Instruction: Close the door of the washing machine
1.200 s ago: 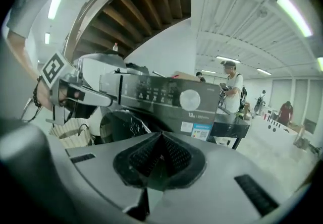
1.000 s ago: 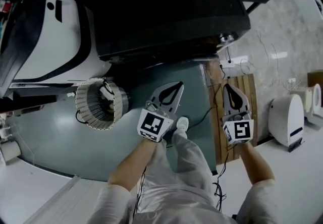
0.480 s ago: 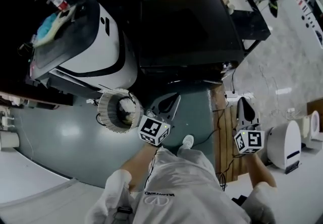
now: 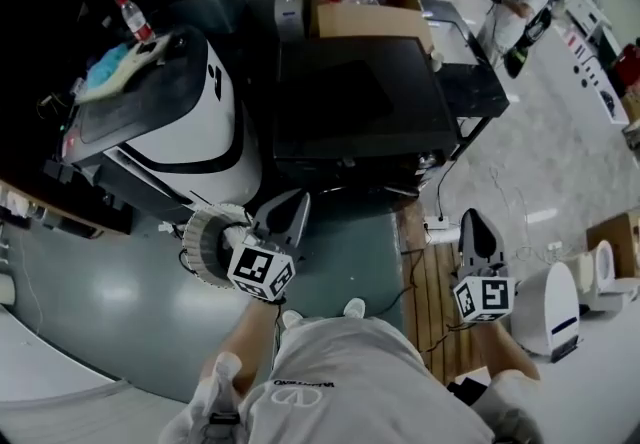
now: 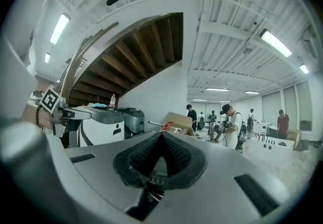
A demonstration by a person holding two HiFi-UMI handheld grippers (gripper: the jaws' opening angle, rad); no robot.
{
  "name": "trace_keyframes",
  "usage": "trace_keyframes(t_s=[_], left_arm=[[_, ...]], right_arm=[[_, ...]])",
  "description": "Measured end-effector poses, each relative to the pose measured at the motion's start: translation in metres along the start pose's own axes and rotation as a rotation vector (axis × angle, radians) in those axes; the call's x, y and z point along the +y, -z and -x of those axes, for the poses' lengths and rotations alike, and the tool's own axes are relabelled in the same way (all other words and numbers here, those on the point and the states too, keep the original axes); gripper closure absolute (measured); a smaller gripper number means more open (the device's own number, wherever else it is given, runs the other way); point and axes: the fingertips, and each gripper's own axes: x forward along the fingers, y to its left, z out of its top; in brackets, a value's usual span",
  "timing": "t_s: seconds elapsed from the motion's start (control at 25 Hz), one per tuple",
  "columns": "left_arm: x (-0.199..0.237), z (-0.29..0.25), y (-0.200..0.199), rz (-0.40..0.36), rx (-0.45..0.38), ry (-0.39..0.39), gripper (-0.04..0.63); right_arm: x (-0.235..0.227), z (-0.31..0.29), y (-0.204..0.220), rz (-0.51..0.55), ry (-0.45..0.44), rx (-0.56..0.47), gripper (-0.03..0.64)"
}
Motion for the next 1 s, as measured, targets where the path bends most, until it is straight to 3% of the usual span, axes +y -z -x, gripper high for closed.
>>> trace_keyframes(t_s=[0.32, 1.0], left_arm=[[-0.006, 0.009, -0.036, -0.037, -0.072, 0.003, 0.592], [-0.014, 0.012, -0.032, -0.026, -0.076, 0.000, 0.592]], right_arm=[[-0.005, 0.027, -0.026, -0.023, 0.043, -0.068, 0.606], [-0.005, 0.034, -0.030, -0.032, 0.031, -0.115, 0.607]])
